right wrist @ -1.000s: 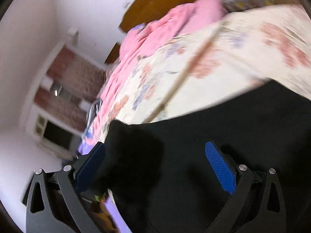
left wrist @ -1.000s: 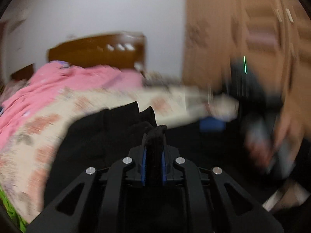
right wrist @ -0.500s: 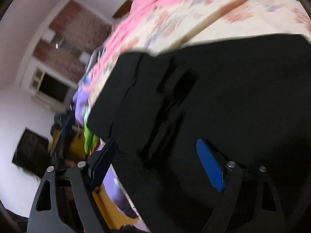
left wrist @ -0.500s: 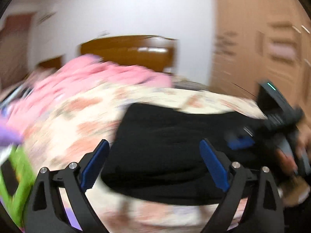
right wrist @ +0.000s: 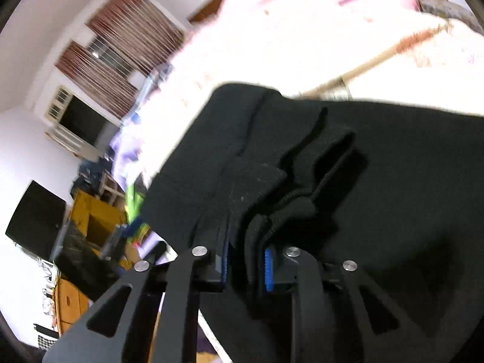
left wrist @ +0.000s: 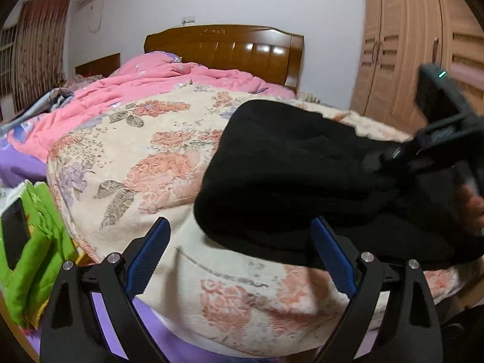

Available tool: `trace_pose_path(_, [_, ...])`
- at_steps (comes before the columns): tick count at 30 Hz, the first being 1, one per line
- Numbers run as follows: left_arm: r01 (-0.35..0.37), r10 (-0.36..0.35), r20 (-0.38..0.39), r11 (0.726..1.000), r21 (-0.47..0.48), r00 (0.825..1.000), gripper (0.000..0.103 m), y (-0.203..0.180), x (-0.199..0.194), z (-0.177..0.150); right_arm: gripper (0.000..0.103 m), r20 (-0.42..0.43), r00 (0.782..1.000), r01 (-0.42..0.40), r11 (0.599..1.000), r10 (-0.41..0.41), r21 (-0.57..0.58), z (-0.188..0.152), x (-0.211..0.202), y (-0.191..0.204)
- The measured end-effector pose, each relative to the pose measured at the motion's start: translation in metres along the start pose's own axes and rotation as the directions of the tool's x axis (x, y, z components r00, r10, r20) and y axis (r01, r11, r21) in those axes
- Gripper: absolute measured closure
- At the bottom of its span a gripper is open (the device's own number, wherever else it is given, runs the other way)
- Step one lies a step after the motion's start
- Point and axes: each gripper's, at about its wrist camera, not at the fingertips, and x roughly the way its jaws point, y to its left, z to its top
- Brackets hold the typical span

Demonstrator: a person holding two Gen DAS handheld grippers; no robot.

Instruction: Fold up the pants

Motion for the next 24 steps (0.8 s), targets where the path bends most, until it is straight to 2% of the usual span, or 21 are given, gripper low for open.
trace_pose_path(4, [-0.014, 0.014, 0.014, 0.999, -0.039, 1.000, 0.009, 0.007, 0.006, 0.008, 0.085, 0.109, 0.994, 0.036, 0.995, -0.026, -0.089, 0.001, -0.027, 0.020])
trace_pose_path(9, [-0.119, 0.120, -0.045, 0.993, 0.014, 0.992, 0.009, 0.010, 0.031, 0.019, 0.085, 0.207, 0.978, 0.030, 0.989, 0.001, -0.147, 0.003, -0.060, 0.035])
trace_pose_path(12, [-0.107, 0.106, -0.046, 0.994, -0.023, 0.993, 0.007, 0.016, 0.031, 0.022, 0.086, 0.243, 0.969, 0.067, 0.990, -0.036, -0.124, -0.007, -0.083, 0.021])
trace_pose_path(14, [-0.094, 0.093, -0.049, 0.995, -0.024, 0.994, 0.003, 0.018, 0.033, 0.020, 0.086, 0.218, 0.972, 0.106, 0.993, -0.092, -0.055, -0.025, -0.085, -0.006])
trace_pose_path(17, [-0.069, 0.067, -0.058, 0.997, -0.033, 0.996, 0.001, 0.017, 0.037, 0.015, 0.086, 0.120, 0.984, 0.125, 0.991, -0.131, 0.057, -0.050, -0.052, -0.030])
trace_pose_path(20, [-0.058, 0.054, -0.065, 0.996, -0.063, 0.996, 0.001, 0.017, 0.041, 0.015, 0.086, 0.148, 0.982, 0.103, 0.991, -0.115, 0.083, -0.061, -0.047, -0.038])
trace_pose_path(24, [-0.081, 0.078, -0.081, 0.996, -0.035, 0.994, 0.001, 0.014, 0.040, 0.018, 0.086, 0.153, 0.982, 0.107, 0.993, -0.113, 0.050, -0.060, -0.052, -0.031])
